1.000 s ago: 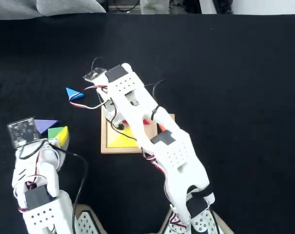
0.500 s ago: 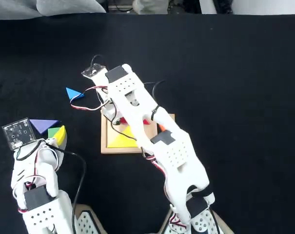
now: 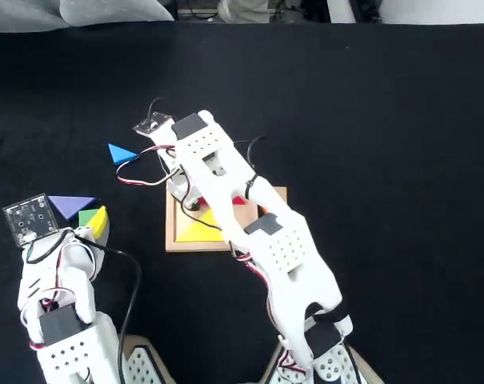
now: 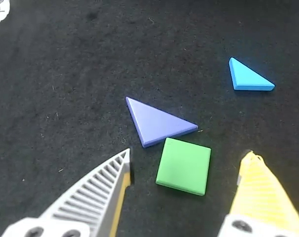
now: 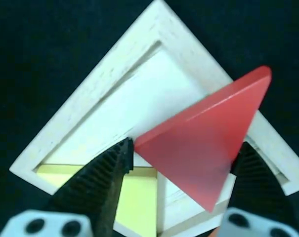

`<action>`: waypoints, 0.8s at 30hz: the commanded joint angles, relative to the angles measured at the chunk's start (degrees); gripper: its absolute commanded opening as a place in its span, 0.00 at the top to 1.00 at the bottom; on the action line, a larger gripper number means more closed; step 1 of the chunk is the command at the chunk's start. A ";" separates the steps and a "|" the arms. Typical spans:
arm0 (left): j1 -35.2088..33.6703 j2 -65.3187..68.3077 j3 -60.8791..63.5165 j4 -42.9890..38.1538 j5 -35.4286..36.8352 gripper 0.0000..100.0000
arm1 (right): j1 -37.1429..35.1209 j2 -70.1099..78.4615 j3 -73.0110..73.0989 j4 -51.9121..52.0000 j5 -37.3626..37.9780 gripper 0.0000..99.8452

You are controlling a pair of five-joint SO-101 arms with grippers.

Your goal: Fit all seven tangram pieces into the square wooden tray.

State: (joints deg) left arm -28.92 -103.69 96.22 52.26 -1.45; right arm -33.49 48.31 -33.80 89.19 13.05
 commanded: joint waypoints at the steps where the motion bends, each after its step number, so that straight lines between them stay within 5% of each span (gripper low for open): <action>1: -0.48 -0.70 -0.31 -0.09 0.53 0.66 | 0.70 0.31 -2.42 -1.05 -0.97 0.69; 7: -0.40 -0.70 -0.31 -0.09 0.53 0.66 | 0.79 -0.04 -3.21 -1.41 -0.62 0.82; 24: -0.40 -0.70 0.22 -1.58 0.62 0.66 | 8.26 -3.47 -18.77 11.96 -1.05 0.82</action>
State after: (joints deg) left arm -29.01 -103.69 96.22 51.74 -1.45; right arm -26.20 48.66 -50.77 98.95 12.70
